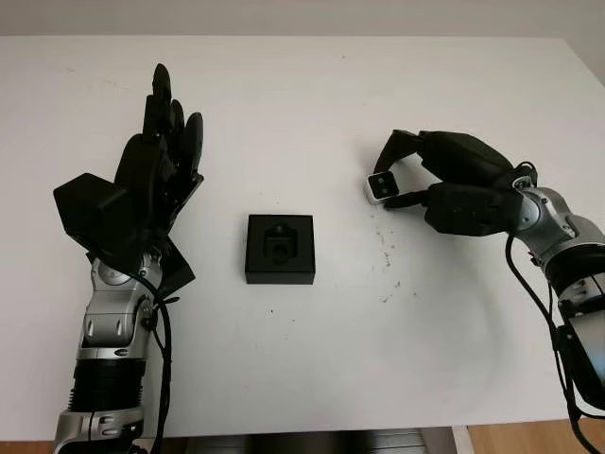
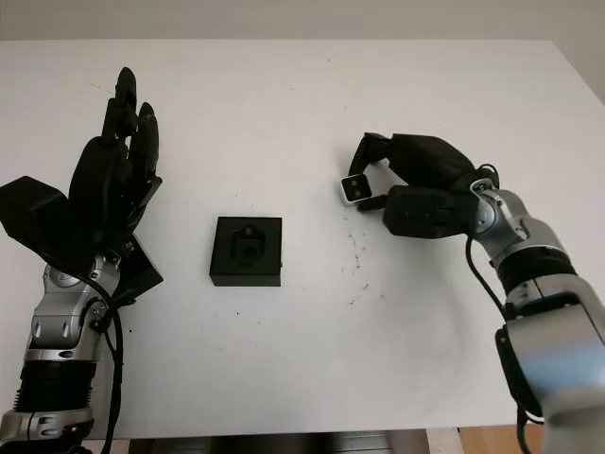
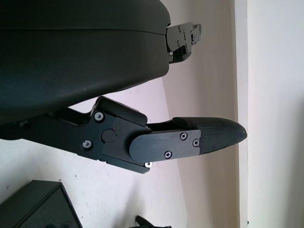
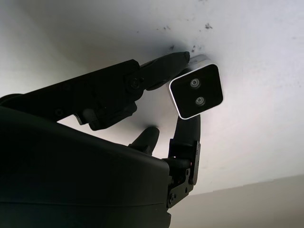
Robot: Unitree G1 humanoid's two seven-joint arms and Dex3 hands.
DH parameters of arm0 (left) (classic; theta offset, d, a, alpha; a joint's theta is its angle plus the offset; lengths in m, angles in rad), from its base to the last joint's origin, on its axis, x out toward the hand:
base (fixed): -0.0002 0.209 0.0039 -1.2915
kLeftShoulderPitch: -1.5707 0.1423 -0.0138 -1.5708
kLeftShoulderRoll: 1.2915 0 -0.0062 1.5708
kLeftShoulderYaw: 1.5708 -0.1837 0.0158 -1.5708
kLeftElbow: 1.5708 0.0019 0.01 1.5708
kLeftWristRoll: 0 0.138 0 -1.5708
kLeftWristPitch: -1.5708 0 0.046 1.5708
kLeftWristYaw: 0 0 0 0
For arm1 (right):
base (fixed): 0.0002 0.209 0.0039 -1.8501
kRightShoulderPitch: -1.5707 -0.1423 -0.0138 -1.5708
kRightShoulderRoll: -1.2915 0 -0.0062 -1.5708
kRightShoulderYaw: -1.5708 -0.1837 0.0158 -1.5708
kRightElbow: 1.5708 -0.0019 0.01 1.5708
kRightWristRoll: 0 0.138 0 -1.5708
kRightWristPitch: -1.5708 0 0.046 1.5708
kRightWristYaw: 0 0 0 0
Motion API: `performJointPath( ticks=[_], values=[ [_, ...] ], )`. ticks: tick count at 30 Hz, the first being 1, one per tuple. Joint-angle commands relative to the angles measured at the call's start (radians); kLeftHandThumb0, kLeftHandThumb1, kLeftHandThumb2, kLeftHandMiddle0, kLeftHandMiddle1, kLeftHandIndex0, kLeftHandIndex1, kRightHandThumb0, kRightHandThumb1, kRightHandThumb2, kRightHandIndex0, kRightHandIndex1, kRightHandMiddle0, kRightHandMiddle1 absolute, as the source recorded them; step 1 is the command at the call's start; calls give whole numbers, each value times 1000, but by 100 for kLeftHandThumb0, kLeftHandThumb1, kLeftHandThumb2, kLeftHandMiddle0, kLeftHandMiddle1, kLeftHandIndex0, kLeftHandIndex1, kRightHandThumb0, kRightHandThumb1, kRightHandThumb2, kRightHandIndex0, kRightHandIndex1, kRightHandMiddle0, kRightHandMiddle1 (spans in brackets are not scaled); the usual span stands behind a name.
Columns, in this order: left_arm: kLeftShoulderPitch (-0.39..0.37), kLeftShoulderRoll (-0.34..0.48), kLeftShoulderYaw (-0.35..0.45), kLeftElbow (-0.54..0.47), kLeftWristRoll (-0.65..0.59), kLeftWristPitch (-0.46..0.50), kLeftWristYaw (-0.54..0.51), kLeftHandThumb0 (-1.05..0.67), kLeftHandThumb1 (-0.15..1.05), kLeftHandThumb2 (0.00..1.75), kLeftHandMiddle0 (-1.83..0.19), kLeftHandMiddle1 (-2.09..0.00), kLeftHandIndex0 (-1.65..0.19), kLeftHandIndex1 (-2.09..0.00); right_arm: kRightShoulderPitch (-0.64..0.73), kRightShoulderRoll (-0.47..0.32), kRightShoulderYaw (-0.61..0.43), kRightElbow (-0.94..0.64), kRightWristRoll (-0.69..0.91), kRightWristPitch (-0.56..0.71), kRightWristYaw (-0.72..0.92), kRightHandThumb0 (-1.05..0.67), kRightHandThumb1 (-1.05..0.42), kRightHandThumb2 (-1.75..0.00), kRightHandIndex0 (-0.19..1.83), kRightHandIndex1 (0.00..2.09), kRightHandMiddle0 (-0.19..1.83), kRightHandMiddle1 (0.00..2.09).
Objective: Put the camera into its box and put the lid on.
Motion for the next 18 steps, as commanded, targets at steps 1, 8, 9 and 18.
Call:
performJointPath(
  ticks=[1,8,9,18],
  values=[
    [9,5,3,-17,-2,2,-5,-80,105,51,19,0,19,0,26,27,-22,13,31,16,24,-38,-102,-5,15,74,27,170],
    [9,-3,9,-16,-15,-2,-7,-79,105,48,19,0,19,0,46,47,-63,6,78,48,44,-38,-103,-5,11,71,24,167],
    [8,-4,9,-15,-18,-4,-8,-78,105,48,19,0,19,0,48,49,-64,4,77,48,38,-38,-103,-5,11,70,24,166],
    [9,0,8,-18,-18,9,-3,-79,105,47,19,0,19,0,64,78,-124,4,149,36,65,-38,-104,-6,11,61,24,166]
  ],
)
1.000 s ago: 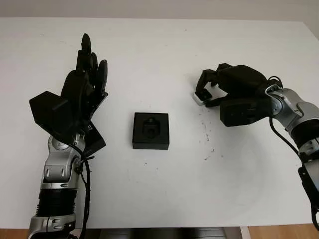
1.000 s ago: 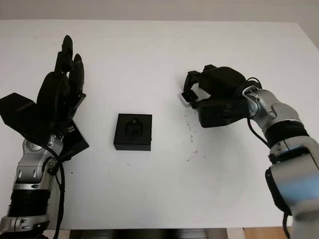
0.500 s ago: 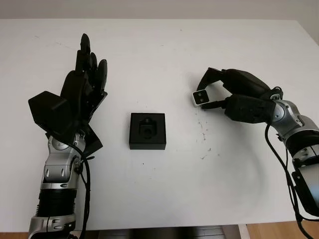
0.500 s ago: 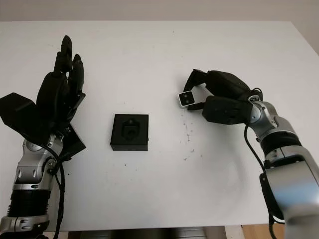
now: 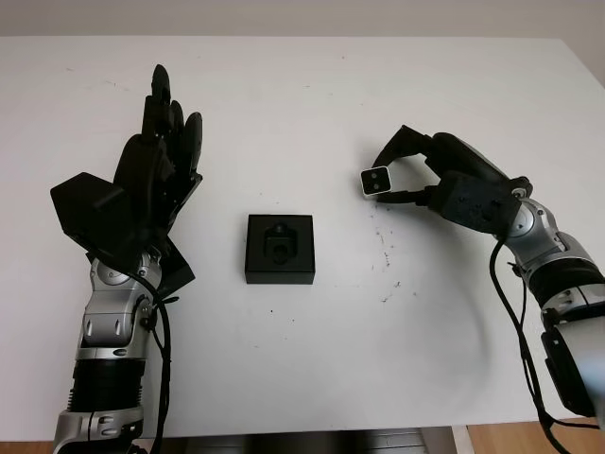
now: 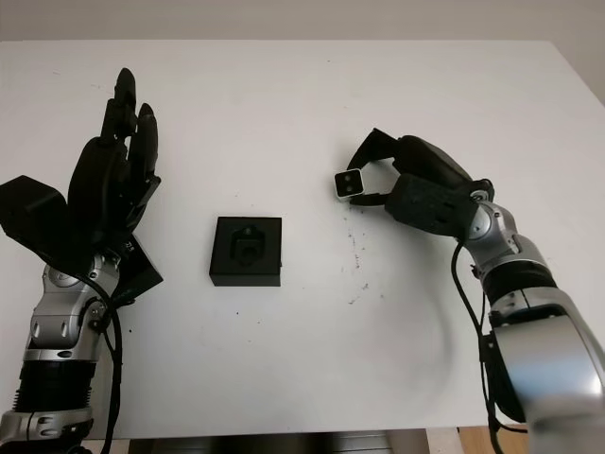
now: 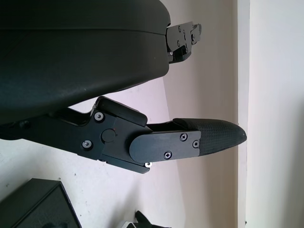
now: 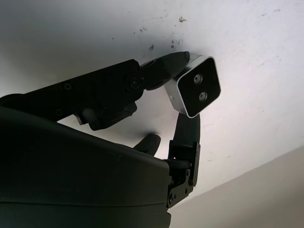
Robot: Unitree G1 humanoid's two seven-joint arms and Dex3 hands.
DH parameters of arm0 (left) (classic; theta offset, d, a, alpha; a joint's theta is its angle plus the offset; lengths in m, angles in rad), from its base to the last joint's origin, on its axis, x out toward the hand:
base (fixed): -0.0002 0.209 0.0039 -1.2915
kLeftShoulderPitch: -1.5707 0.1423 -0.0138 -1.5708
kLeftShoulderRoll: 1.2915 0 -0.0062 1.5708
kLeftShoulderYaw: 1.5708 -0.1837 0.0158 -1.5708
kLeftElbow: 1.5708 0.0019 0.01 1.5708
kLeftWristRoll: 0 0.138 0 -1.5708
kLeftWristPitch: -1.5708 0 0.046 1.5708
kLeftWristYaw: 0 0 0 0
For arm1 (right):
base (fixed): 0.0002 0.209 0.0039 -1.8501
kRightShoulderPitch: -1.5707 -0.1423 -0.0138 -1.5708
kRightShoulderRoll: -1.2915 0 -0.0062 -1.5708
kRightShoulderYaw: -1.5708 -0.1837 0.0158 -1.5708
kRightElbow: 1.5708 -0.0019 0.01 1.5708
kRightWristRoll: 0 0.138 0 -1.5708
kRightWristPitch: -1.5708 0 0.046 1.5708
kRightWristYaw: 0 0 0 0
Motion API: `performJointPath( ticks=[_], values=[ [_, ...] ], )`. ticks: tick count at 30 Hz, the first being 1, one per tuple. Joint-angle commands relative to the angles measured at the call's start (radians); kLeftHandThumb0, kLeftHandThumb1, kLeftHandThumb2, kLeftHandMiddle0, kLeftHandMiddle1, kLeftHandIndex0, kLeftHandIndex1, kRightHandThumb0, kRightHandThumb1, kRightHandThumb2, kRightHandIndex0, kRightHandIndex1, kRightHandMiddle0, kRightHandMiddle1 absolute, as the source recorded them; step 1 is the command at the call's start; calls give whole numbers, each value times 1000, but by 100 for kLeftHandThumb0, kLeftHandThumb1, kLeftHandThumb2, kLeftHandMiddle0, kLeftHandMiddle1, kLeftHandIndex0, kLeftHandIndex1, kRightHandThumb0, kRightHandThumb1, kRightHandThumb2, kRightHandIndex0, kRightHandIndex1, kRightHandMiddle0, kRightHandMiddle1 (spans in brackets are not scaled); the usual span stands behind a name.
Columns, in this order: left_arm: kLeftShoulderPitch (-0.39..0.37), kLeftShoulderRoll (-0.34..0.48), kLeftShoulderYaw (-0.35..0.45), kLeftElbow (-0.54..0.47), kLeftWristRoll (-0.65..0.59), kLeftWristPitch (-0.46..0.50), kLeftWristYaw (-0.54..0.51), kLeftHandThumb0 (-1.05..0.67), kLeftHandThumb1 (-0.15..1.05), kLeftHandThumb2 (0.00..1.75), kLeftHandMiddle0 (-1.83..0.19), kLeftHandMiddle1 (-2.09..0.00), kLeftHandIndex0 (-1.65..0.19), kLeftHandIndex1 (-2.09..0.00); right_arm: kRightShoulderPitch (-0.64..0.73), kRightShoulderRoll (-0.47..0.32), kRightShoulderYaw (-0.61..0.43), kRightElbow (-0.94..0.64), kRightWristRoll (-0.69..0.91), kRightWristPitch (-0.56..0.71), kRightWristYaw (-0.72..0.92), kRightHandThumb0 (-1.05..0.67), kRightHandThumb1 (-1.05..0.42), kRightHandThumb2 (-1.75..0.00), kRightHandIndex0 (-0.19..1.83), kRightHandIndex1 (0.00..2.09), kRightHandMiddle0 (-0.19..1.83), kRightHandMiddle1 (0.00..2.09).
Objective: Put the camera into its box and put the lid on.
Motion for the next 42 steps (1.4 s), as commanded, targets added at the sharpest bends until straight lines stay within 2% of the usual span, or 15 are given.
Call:
performJointPath(
  ticks=[1,10,20,26,35,42],
  values=[
    [9,1,4,-17,0,-1,-1,-78,105,47,19,0,19,0,17,22,-21,1,26,-2,14,-39,-104,-6,11,60,24,167],
    [10,3,8,-14,-3,-4,-1,-79,105,46,19,0,19,0,44,82,-125,-37,174,16,103,-41,-103,-5,10,55,26,173],
    [13,2,14,-14,-10,-1,-6,-78,105,47,19,0,19,0,152,177,-219,-268,372,94,279,-41,-105,-9,6,53,21,179],
    [16,4,8,-16,4,-8,-3,-78,105,48,19,0,19,0,262,235,-216,-498,417,174,282,-42,-105,-7,4,59,24,177],
    [19,-3,11,-16,2,-9,-2,-79,105,48,19,0,19,0,451,337,-193,-867,473,392,256,-41,-104,-6,-2,67,20,180],
    [19,-11,13,-11,-6,-18,1,-77,105,48,19,0,19,0,528,392,-149,-967,466,421,251,-44,-105,-10,-11,83,19,187]
  ],
)
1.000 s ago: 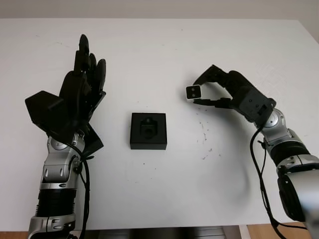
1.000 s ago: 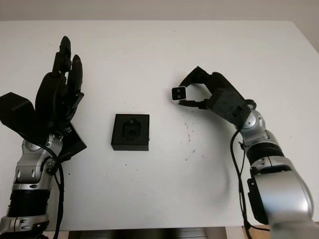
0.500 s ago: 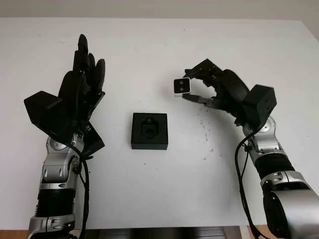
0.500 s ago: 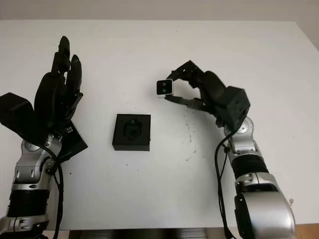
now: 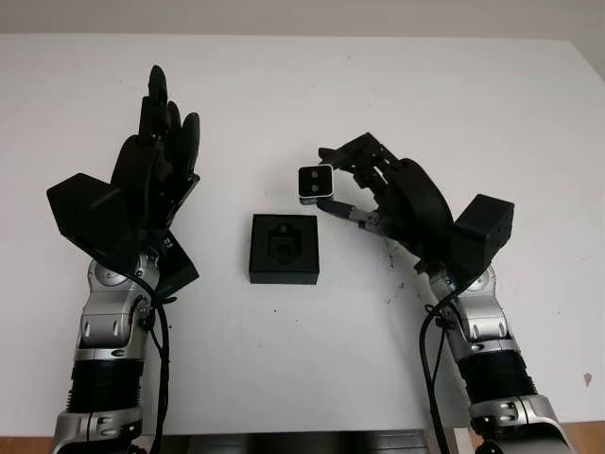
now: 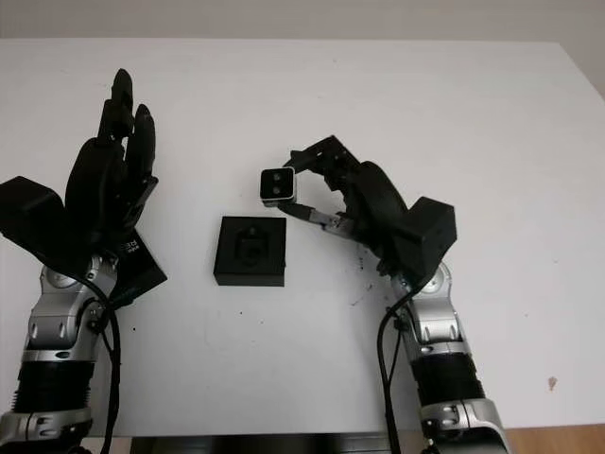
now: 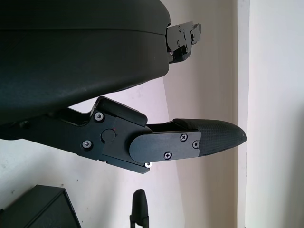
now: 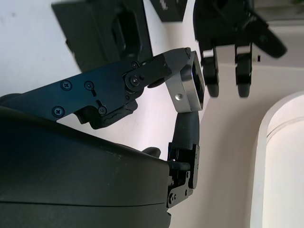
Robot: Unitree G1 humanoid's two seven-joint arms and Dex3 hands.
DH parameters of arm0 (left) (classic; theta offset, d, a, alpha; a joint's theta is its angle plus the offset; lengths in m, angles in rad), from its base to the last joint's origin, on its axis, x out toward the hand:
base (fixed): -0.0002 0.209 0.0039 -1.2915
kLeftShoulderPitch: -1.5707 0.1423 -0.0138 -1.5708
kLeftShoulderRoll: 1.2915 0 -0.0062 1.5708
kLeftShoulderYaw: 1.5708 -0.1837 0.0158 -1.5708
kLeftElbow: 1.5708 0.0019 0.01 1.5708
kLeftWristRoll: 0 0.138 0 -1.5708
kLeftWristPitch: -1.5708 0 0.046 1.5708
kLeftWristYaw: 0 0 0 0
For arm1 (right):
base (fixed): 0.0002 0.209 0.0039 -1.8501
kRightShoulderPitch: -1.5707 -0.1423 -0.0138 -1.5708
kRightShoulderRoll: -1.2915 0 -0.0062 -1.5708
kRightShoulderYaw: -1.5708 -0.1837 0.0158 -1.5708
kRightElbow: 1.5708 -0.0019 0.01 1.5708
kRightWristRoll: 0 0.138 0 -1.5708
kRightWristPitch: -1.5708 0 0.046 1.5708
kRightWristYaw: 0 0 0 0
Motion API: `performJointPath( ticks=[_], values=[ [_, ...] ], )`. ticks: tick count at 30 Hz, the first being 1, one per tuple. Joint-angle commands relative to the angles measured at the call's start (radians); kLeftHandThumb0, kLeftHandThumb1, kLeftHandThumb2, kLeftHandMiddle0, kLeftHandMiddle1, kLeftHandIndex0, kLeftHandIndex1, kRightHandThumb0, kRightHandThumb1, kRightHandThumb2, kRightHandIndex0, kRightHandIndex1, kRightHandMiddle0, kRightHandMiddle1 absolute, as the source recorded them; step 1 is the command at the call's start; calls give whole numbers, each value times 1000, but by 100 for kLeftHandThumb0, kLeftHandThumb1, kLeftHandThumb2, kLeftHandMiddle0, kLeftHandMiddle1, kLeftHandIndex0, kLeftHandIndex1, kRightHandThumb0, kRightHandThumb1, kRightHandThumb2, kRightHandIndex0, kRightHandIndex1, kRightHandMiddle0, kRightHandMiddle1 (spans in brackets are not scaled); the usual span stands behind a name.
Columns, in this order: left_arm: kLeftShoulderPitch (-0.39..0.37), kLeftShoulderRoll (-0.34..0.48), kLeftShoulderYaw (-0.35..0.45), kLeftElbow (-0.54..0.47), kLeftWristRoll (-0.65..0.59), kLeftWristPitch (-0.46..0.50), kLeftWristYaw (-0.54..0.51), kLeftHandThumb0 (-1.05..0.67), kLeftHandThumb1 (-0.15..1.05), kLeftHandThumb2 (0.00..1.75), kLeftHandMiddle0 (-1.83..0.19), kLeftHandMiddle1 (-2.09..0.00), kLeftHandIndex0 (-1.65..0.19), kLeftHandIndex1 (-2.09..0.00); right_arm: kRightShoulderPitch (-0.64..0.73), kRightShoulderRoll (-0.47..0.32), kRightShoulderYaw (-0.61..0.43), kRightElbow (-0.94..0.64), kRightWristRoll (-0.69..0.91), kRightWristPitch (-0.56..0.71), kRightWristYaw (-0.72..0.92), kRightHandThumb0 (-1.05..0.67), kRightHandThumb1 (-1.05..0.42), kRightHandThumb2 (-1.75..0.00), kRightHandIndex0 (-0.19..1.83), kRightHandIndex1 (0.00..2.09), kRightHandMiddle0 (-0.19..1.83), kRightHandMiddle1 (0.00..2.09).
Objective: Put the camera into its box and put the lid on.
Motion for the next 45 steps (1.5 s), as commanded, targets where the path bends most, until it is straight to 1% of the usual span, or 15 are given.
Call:
performJointPath(
  ticks=[1,4,9,11,14,17,21,31,45],
  values=[
    [17,-7,3,-14,-3,-12,3,-78,105,47,19,0,19,0,29,22,12,-34,5,0,1,-44,-105,-10,-14,88,18,187],
    [18,-6,5,-15,-3,-10,2,-78,105,46,19,0,19,0,57,45,26,-69,19,54,1,-45,-105,-10,-18,94,17,188],
    [16,3,2,-12,5,-11,-6,-77,105,49,19,0,19,0,113,82,45,-147,51,189,-13,-46,-105,-9,-19,90,20,189],
    [15,-1,3,-11,8,-17,-1,-78,105,49,19,0,19,0,133,96,53,-158,49,200,-21,-47,-105,-10,-19,89,21,190],
    [16,-7,5,-12,3,-15,5,-78,105,48,19,0,19,0,149,115,59,-151,46,190,-27,-45,-105,-11,-19,84,19,191],
    [17,2,5,-10,2,-15,-4,-77,105,50,19,0,19,0,156,128,62,-131,46,181,-28,-44,-105,-11,-19,81,16,192],
    [15,1,11,-9,-7,-11,-8,-78,105,46,19,0,19,0,159,139,63,-108,34,173,-41,-42,-105,-13,-19,76,12,193],
    [20,9,5,-15,6,-11,-10,-77,105,49,19,0,19,0,148,136,66,-55,-9,101,-50,-42,-105,-14,-19,79,13,193],
    [22,17,6,-11,10,-19,-15,-79,105,50,19,0,19,0,134,111,60,-39,-28,88,-30,-43,-105,-13,-19,80,16,191]
  ],
)
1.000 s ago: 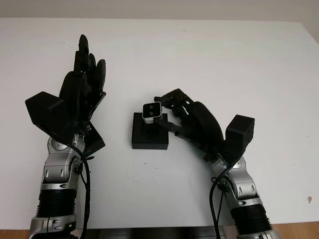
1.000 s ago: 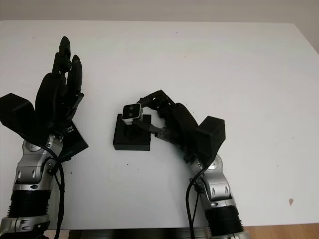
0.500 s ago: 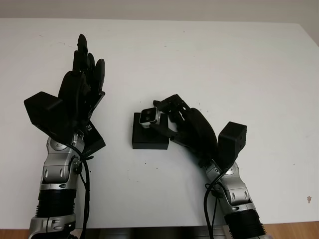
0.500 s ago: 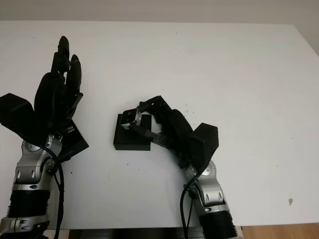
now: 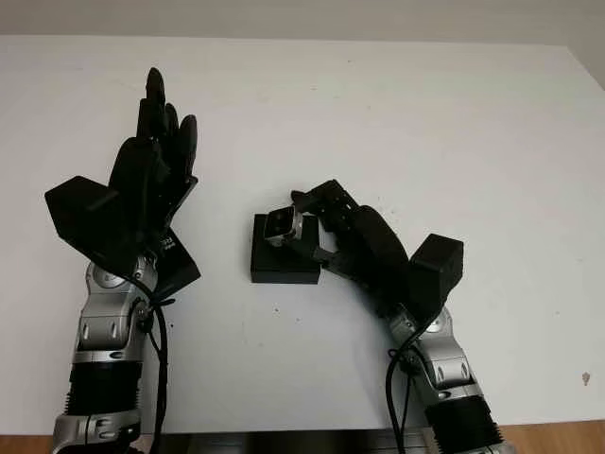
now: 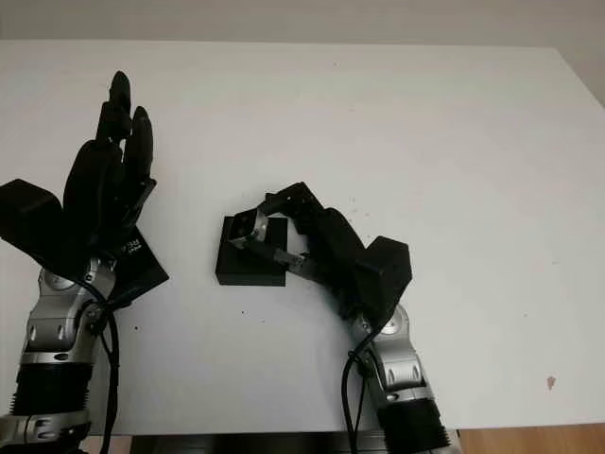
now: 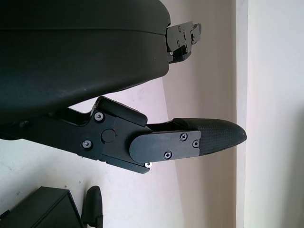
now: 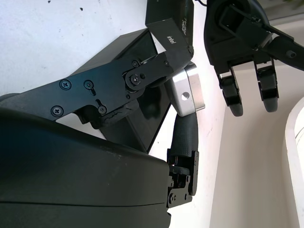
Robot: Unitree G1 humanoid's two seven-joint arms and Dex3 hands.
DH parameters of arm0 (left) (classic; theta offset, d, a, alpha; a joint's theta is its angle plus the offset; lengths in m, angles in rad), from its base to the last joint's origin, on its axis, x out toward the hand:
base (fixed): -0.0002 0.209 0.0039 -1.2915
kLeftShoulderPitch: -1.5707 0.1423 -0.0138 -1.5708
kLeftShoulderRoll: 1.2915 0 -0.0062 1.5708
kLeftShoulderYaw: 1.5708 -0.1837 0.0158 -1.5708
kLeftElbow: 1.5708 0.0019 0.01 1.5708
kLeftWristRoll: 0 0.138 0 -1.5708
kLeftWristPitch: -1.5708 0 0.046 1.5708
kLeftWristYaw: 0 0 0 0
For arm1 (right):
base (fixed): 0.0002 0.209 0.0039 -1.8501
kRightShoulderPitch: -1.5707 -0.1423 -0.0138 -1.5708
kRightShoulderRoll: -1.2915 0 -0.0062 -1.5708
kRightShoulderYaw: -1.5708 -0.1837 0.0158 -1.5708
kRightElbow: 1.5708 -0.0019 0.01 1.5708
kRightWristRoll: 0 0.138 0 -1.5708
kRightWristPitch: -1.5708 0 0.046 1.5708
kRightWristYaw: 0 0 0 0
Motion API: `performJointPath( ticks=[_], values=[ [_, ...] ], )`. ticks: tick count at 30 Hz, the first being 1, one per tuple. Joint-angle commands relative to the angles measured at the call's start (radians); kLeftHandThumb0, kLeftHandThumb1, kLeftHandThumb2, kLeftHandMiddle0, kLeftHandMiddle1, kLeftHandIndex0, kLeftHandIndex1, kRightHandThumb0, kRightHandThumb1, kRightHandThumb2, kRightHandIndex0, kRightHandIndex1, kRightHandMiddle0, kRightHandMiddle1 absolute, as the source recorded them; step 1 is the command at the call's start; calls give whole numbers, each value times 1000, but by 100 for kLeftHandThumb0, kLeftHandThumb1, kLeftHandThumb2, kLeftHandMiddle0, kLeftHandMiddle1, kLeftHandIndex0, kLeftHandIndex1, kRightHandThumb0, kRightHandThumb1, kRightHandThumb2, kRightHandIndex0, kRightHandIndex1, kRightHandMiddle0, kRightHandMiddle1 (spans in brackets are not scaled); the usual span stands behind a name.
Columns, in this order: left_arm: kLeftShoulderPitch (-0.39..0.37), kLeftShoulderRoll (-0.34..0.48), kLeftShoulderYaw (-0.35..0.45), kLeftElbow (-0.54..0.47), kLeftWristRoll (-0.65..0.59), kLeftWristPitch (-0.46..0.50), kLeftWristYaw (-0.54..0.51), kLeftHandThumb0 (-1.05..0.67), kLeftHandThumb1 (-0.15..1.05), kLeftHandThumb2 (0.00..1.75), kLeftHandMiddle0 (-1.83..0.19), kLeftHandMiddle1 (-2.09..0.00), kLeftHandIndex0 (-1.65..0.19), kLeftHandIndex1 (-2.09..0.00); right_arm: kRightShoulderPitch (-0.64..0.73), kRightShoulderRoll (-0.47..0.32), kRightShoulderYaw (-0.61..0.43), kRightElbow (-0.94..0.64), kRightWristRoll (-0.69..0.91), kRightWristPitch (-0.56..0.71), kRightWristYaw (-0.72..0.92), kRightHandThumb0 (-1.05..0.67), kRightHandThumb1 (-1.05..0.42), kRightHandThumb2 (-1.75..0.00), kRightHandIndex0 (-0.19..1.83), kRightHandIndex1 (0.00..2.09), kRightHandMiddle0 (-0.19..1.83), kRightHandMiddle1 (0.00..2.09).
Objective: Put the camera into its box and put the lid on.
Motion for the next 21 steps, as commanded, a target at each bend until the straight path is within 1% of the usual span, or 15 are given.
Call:
performJointPath(
  ticks=[1,6,16,21],
  values=[
    [11,6,1,-13,7,-9,0,-79,105,49,19,0,19,0,3,-12,-3,15,-4,-14,6,-43,-105,-13,-19,80,15,191],
    [8,0,4,-10,-1,-7,2,-79,105,49,19,0,19,0,1,-29,4,13,-25,-32,13,-42,-105,-13,-19,82,16,190],
    [10,-3,-2,-15,7,-9,16,-79,105,47,19,0,19,0,-1,-58,20,63,-90,-164,16,-42,-105,-11,-19,86,19,187],
    [10,-1,-5,-16,14,-6,22,-80,105,47,19,0,19,0,-2,-70,31,86,-147,-234,-15,-41,-104,-9,-19,88,19,185]
  ],
)
